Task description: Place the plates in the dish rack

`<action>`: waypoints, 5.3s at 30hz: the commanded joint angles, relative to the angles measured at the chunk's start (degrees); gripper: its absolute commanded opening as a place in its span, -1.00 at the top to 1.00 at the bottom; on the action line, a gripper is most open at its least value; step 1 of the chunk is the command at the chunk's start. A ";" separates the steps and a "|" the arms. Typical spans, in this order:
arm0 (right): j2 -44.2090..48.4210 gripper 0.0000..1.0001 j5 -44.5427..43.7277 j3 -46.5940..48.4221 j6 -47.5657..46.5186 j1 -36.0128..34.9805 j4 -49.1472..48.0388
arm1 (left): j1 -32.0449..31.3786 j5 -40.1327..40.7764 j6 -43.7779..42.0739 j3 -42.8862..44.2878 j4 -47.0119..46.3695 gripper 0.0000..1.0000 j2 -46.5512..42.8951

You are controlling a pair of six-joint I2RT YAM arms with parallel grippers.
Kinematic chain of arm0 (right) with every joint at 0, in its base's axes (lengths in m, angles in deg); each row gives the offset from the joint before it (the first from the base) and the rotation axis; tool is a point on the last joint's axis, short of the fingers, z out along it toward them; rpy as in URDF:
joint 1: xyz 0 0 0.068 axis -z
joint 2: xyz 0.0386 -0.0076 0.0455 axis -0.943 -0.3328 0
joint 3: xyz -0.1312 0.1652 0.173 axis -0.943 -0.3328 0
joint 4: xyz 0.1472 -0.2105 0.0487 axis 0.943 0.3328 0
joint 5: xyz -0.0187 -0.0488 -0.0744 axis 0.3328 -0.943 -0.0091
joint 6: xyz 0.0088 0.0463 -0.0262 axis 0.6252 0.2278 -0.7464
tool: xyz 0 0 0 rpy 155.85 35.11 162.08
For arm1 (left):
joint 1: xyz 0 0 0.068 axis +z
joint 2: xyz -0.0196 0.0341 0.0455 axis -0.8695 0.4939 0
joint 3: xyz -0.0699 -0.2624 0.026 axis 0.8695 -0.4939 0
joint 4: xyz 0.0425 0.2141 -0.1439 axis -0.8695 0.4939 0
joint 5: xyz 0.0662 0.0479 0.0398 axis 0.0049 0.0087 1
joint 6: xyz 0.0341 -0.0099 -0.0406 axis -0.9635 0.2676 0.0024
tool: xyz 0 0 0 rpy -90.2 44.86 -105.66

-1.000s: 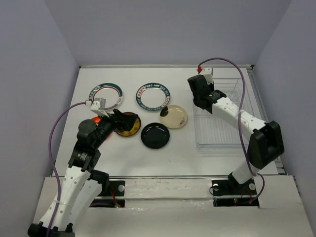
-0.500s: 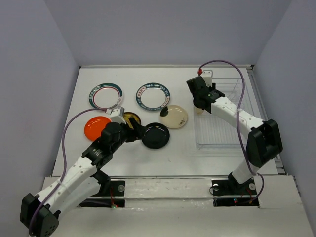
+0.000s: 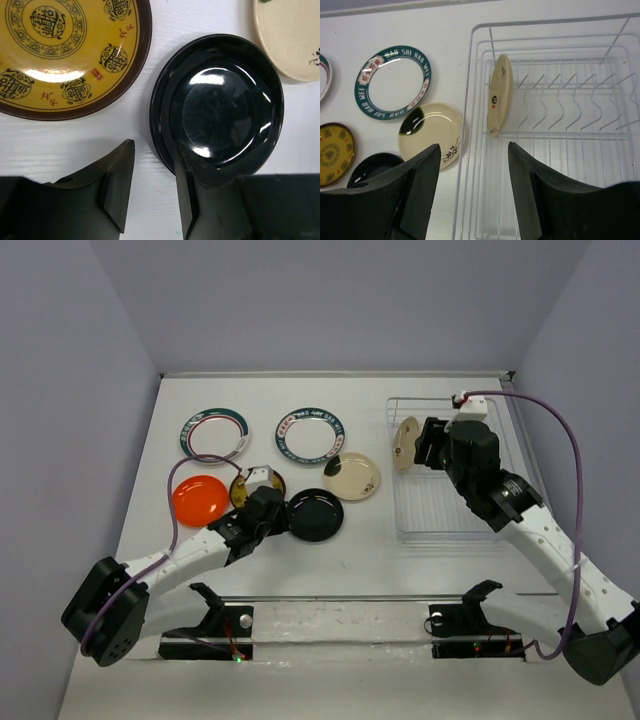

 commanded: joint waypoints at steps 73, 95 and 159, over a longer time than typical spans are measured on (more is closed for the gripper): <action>-11.76 0.86 -24.30 6.29 -8.23 13.63 -11.06 | -0.29 1.29 2.75 2.16 1.16 -0.85 -32.31; -23.11 0.86 -16.29 7.87 -3.66 11.34 -7.28 | -0.29 16.33 14.72 -8.13 7.15 -0.98 -30.55; 7.56 -0.64 23.61 -1.36 4.69 10.29 -8.43 | 15.01 9.74 14.90 -9.89 -13.86 0.89 -6.01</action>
